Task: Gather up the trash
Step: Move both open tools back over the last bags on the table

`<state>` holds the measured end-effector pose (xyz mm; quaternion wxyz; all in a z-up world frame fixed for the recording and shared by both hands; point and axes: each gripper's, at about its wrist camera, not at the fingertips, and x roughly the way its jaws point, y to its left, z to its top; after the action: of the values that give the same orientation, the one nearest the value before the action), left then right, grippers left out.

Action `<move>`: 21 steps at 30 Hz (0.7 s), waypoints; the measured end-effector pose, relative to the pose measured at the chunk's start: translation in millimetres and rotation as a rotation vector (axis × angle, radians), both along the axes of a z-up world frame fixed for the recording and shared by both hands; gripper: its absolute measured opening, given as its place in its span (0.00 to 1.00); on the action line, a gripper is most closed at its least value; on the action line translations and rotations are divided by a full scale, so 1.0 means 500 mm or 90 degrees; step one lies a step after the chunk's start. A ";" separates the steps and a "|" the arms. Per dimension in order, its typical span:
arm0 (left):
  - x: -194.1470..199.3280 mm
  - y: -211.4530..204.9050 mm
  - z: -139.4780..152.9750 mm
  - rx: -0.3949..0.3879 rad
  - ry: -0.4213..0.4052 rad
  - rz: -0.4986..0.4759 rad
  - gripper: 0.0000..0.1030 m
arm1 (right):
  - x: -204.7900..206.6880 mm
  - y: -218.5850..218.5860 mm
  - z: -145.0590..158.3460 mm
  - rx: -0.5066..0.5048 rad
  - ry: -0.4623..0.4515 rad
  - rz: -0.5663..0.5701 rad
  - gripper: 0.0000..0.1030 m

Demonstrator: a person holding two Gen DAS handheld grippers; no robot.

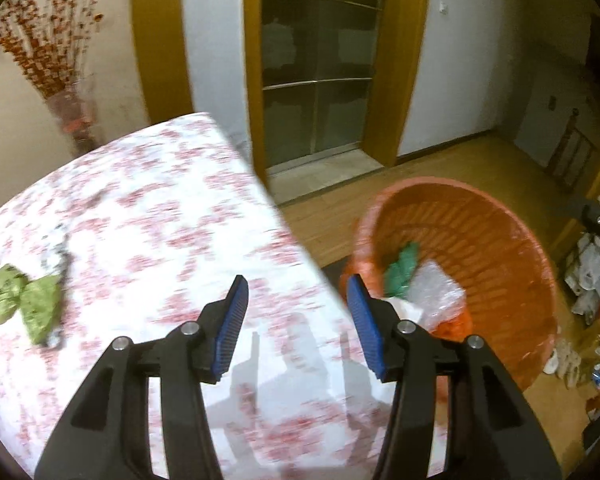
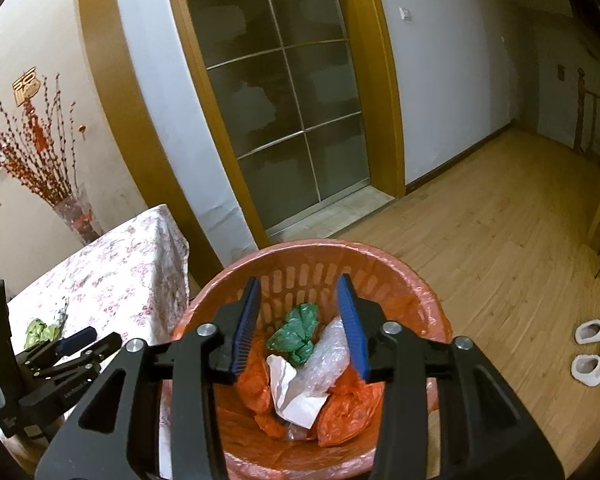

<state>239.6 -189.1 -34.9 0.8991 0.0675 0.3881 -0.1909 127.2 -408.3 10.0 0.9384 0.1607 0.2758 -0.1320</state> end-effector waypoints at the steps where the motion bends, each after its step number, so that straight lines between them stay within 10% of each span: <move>1: 0.001 0.015 0.000 0.005 -0.002 0.009 0.51 | 0.001 0.008 0.001 -0.003 0.001 0.006 0.41; 21: 0.085 0.421 -0.009 0.049 -0.016 0.325 0.52 | 0.065 0.160 -0.006 -0.041 0.030 0.118 0.41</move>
<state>282.1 21.7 -39.5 0.9197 0.0040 0.3884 0.0576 159.5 -328.5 6.8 0.9445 0.1009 0.3073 -0.0573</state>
